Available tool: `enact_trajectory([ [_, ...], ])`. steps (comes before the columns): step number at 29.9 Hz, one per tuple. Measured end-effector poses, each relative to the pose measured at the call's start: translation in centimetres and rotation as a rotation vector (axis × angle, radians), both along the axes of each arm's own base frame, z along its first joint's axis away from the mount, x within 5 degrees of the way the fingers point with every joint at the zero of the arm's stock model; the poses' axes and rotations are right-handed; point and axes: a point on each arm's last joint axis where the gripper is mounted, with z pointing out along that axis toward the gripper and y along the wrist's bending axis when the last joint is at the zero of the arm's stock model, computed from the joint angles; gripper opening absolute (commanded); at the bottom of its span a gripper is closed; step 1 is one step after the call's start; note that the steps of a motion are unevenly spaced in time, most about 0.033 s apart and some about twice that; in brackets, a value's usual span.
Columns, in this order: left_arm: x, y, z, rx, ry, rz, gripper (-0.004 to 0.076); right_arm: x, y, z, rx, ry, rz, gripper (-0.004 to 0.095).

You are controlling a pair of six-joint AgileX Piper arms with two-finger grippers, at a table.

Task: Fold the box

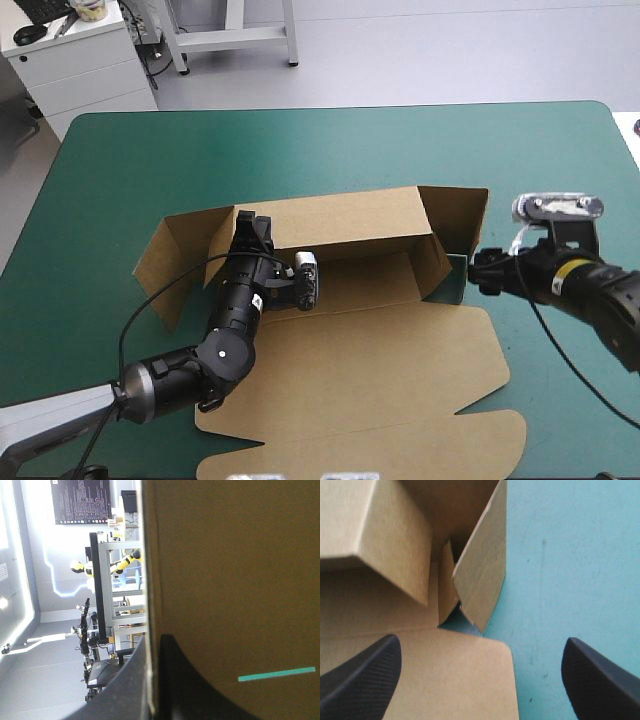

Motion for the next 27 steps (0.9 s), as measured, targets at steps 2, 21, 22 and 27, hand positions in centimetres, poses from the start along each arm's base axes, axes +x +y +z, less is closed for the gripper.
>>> enact_trajectory([
  [2,0.0,0.0,0.0,0.0,0.0,0.0,-0.001,1.5,-0.3,1.3,-0.004,-0.007,-0.027,0.0795],
  [21,0.0,0.0,0.0,-0.003,-0.001,0.003,-0.001,20.9,-3.3,2.6,0.022,0.205,0.035,0.0786],
  [22,0.0,0.0,0.0,-0.003,-0.002,0.004,-0.001,21.8,-3.2,2.0,0.032,0.215,0.041,0.0786],
  [27,0.0,0.0,0.1,-0.003,-0.006,0.007,-0.001,24.4,-3.3,-0.8,0.066,0.277,0.048,0.0786],
])
